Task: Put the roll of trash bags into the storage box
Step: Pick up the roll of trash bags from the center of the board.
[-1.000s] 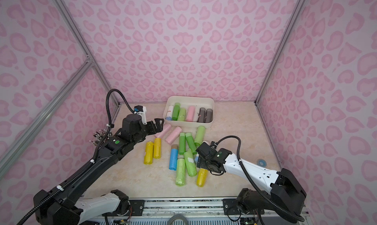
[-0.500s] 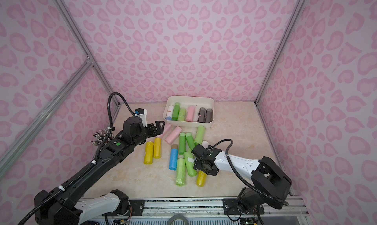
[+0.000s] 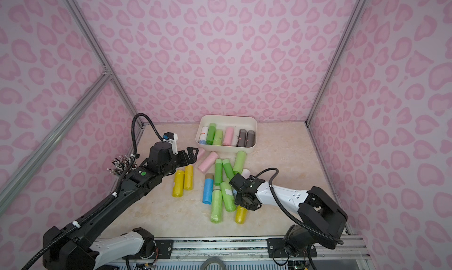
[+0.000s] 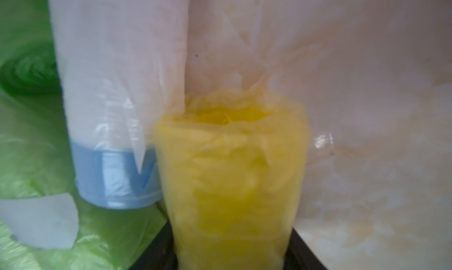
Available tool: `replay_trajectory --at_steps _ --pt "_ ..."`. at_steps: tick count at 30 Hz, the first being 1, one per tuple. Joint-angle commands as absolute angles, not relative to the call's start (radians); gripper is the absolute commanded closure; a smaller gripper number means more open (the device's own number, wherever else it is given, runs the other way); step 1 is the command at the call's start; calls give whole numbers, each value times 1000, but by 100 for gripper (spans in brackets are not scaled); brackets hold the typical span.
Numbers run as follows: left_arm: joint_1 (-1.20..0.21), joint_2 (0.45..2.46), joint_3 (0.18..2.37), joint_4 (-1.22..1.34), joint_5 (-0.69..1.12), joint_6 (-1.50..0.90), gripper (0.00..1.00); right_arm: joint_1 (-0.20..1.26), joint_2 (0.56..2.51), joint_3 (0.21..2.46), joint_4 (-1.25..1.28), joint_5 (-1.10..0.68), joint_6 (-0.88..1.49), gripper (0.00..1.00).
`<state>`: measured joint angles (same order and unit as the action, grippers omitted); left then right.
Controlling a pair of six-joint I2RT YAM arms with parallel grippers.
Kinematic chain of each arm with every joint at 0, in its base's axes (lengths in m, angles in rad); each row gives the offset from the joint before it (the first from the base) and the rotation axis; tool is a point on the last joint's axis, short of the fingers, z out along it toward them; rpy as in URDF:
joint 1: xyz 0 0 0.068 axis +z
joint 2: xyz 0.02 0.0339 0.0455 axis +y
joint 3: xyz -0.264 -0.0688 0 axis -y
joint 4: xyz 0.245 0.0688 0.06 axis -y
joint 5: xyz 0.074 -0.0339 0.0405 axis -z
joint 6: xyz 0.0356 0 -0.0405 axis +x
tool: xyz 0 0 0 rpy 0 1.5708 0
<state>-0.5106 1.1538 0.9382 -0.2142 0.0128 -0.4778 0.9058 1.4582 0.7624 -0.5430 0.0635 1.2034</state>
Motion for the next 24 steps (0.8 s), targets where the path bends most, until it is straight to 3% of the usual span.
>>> replay_trajectory --at_steps 1,11,24 --pt "-509 1157 930 -181 30 -489 0 907 1445 759 -544 73 1205 50" --pt "-510 1144 898 -163 55 -509 0 907 1407 787 -550 74 1190 60" --pt "-509 1138 841 -140 12 -514 0 908 1393 852 -574 78 1167 61"
